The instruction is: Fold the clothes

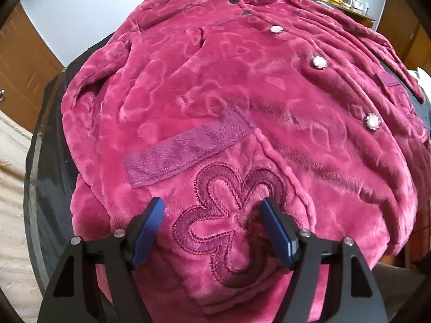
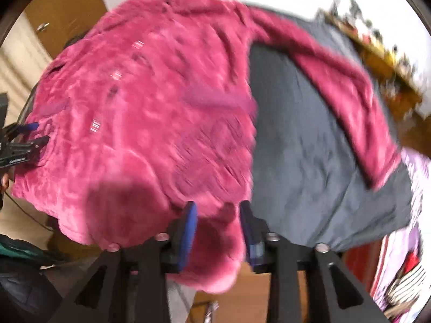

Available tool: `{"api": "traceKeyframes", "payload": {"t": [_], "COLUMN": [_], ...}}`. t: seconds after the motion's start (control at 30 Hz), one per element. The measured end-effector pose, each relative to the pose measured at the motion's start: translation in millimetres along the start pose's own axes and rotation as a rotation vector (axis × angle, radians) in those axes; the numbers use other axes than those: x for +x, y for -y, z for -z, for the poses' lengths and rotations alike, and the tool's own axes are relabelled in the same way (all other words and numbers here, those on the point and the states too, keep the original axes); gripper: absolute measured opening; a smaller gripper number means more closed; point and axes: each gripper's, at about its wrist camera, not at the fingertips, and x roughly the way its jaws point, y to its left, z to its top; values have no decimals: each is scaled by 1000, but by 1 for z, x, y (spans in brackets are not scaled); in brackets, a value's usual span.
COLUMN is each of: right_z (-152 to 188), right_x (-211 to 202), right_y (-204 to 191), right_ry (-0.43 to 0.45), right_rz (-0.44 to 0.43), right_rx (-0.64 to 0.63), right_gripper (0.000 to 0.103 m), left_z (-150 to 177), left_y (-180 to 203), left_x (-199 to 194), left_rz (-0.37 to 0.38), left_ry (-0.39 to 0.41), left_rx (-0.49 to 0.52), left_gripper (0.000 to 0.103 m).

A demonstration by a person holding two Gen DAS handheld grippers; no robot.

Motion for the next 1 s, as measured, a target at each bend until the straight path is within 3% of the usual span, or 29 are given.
{"api": "traceKeyframes", "payload": {"t": [0.07, 0.23, 0.33, 0.7, 0.87, 1.0], "right_z": [-6, -17, -19, -9, -8, -7], "right_x": [-9, -6, 16, 59, 59, 58], "right_y": [-21, -57, -70, -66, -72, -72], "right_ry": [51, 53, 8, -75, -76, -73], "right_rz": [-30, -349, -438, -358, -328, -321], "right_rx": [-43, -22, -8, 38, -3, -12], "right_gripper": [77, 78, 78, 78, 80, 81], "left_z": [2, 10, 22, 57, 46, 24], "left_y": [-9, -38, -54, -146, -184, -191], "left_x": [-6, -24, -38, -69, -60, -26], "left_rz": [30, 116, 147, 33, 13, 23], "left_ry": [3, 18, 20, 40, 64, 41], "left_rx": [-33, -136, -207, -524, -639, -641], "left_gripper": [77, 77, 77, 77, 77, 77]}}
